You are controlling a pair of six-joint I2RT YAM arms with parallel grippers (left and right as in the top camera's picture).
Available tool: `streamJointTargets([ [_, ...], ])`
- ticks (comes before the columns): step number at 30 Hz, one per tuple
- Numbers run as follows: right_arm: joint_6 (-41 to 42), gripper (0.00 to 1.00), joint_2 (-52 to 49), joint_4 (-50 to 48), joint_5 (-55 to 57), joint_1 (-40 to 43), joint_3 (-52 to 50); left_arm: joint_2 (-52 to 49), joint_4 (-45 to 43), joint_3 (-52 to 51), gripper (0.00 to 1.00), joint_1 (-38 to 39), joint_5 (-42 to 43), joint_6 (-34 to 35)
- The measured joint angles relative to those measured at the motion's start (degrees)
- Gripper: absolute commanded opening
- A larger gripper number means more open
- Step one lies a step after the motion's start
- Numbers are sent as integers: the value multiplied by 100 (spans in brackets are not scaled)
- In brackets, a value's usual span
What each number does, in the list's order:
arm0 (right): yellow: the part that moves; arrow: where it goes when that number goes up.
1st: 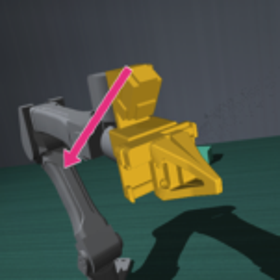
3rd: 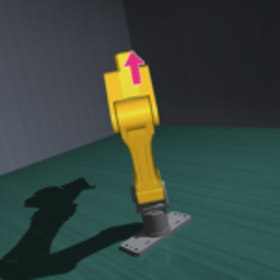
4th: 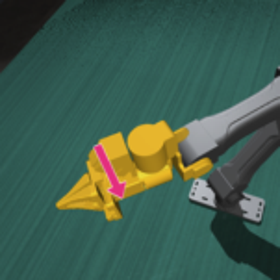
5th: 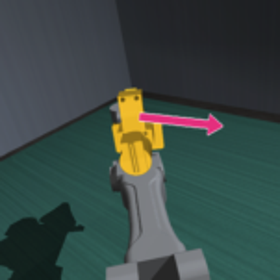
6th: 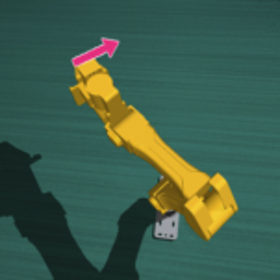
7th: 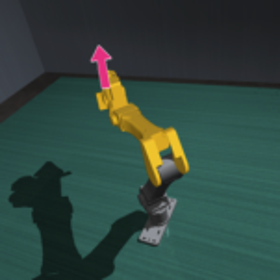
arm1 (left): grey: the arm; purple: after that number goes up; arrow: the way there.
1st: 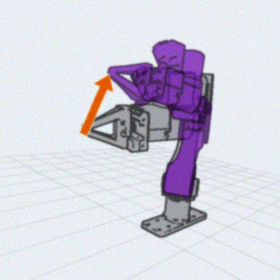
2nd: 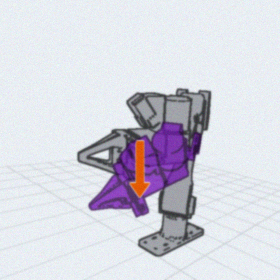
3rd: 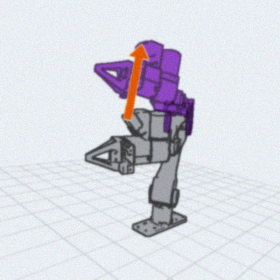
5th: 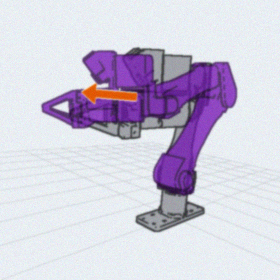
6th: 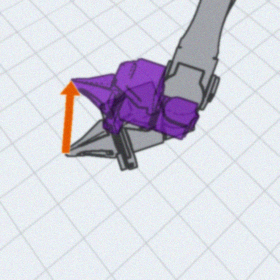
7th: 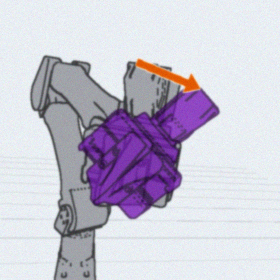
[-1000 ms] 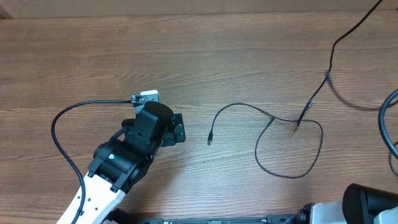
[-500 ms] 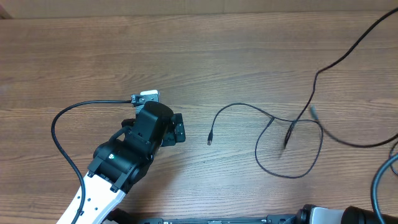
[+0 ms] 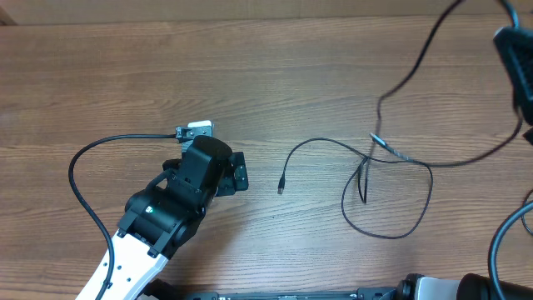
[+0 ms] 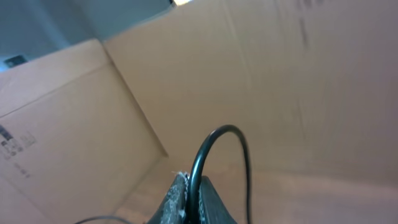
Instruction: Untangle cables
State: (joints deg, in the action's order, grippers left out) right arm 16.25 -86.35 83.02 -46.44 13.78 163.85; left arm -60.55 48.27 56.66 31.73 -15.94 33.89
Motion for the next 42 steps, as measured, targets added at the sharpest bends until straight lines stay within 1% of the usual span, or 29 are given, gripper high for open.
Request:
streamJointTargets([
  [3,-31,4,-2,-476,133,0,0,0,-2,0,100,0,2,0],
  [5,-81,4,-7,-686,605,-4,0,0,-2,0,100,0,0,0],
  [10,-133,4,-149,-800,2402,-4,4,0,0,0,100,0,2,0],
  [15,-133,4,-658,-800,4236,-4,2,0,0,0,100,0,2,0],
  [24,-133,4,-1534,-916,6330,15,0,0,0,0,100,0,2,0],
  [28,-146,4,-1790,-970,6815,267,-2,0,-2,0,100,0,2,0],
  [33,-146,4,-2022,-977,7040,949,-2,0,0,0,100,0,2,0],
  [38,-146,4,-2214,-977,6992,1792,-173,0,0,0,100,0,0,0],
  [42,-105,4,-2382,-977,6623,2387,-496,0,-2,0,100,0,2,0],
])
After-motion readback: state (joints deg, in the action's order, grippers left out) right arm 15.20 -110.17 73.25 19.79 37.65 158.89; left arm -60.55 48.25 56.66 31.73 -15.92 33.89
